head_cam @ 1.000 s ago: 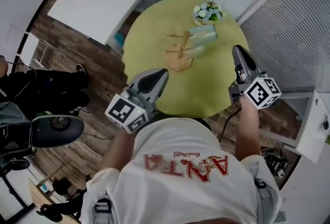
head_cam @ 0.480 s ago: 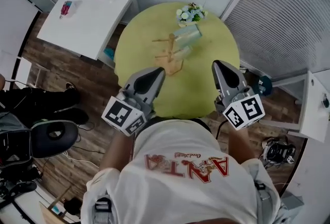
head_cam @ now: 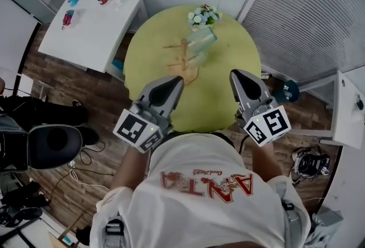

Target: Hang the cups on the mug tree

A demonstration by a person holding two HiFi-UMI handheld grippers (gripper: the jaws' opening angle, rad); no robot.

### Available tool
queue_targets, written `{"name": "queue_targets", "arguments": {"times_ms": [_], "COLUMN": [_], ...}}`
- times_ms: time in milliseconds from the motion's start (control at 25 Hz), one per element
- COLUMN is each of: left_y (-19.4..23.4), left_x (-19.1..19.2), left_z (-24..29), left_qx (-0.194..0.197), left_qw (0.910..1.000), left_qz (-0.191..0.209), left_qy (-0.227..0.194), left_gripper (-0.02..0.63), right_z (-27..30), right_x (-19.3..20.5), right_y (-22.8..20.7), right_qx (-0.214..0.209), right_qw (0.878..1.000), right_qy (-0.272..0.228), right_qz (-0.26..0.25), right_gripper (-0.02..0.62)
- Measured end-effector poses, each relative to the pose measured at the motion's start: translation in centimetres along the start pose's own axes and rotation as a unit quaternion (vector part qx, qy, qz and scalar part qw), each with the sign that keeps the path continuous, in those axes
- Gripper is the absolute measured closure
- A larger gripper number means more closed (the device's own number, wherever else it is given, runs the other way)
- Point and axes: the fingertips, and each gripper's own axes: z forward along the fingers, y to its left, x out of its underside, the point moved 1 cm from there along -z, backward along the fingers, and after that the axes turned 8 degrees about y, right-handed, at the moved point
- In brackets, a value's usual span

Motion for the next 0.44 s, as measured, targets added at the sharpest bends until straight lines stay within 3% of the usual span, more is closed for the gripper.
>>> {"name": "queue_targets", "arguments": {"times_ms": [440], "left_y": [-0.6], "left_x": [0.1], "left_z": [-1.4], "left_qx": [-0.011], "left_qw": [0.9999], "left_qz": [0.003], "left_qy": [0.001], "left_gripper": [0.597], "right_z": [0.1], "right_x": [-0.1], "right_y": [1.0], "right_qx": [-0.012], "right_qw": [1.0], "right_qy": [0.007], "right_qz": [-0.01], "right_gripper": [0.595]}}
